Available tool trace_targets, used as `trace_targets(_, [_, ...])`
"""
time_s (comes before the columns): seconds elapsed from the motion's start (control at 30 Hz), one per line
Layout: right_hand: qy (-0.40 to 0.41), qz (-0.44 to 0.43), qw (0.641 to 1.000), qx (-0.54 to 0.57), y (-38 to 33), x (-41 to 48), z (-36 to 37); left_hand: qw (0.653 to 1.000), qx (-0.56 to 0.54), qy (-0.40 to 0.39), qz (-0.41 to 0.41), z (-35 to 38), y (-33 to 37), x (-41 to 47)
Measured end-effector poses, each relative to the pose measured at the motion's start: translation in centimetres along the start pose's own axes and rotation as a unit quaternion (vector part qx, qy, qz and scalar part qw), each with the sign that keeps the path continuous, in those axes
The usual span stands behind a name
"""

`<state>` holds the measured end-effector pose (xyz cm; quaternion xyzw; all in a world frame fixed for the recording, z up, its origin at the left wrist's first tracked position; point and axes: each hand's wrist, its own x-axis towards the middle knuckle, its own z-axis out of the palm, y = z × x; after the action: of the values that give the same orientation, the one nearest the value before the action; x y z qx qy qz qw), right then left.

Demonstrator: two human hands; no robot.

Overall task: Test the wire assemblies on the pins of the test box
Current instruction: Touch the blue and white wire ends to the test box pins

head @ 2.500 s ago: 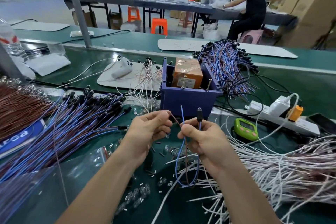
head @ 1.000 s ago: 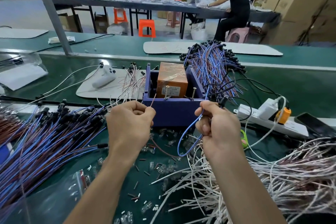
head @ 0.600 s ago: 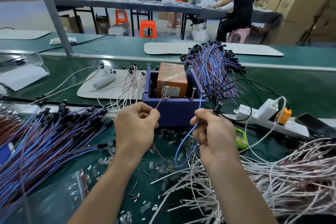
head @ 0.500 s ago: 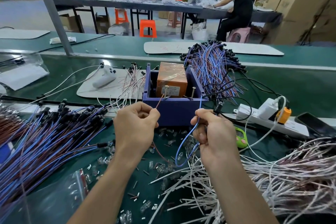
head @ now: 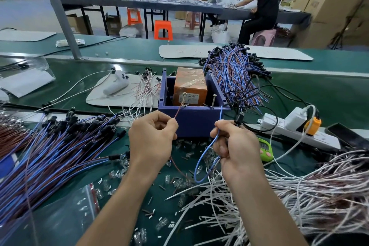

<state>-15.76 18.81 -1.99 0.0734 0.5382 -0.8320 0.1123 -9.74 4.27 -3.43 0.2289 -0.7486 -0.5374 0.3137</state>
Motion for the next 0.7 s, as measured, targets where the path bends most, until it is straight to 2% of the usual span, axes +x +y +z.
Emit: trace_targets(0.7, [0.028,-0.015,0.998,-0.049,-0.12,0.68,-0.35,1.0,0.012,-0.014,0.014,0.01,-0.28,-0.15])
